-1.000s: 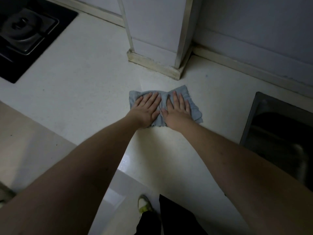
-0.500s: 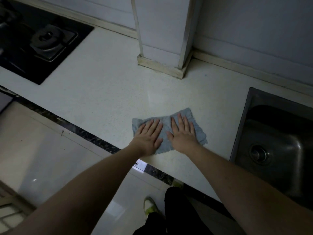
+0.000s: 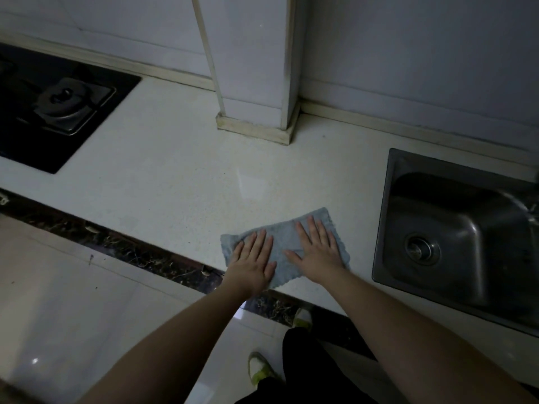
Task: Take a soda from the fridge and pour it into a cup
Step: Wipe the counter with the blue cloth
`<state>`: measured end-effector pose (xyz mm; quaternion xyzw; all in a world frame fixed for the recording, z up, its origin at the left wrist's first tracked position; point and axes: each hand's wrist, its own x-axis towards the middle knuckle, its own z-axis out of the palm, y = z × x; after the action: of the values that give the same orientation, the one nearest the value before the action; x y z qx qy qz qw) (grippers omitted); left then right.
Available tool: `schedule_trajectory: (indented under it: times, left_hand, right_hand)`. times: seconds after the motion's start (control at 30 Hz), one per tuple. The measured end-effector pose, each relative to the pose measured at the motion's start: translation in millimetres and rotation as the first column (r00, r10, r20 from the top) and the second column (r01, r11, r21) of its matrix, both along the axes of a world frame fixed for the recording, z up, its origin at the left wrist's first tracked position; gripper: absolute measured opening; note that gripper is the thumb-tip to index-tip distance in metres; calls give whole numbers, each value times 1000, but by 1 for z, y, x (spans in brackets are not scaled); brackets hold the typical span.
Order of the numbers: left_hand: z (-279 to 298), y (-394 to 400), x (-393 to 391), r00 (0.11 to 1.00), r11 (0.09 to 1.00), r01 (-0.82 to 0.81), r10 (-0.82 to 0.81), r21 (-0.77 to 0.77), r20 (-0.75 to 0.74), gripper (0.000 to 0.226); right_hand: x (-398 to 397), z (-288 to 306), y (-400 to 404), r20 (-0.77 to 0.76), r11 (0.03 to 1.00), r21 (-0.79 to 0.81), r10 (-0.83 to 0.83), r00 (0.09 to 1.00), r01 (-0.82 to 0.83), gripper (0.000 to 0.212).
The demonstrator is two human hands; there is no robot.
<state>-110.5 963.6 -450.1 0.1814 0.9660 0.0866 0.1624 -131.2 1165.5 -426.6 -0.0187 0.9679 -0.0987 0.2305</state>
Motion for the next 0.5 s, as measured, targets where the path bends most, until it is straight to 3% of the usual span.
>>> schedule_trajectory:
  times: [0.3,0.5]
  left_hand:
    - [-3,7,-15,999,999,32,-32,4,11,63]
    - [-3,35,-51,999,999,-32,31,14,43,65]
  right_hand:
    - [-23,-3,19,-52,999,-23,31,998,-32,92]
    - [-69,-5,41,-56,997,-23,68,996,-69,93]
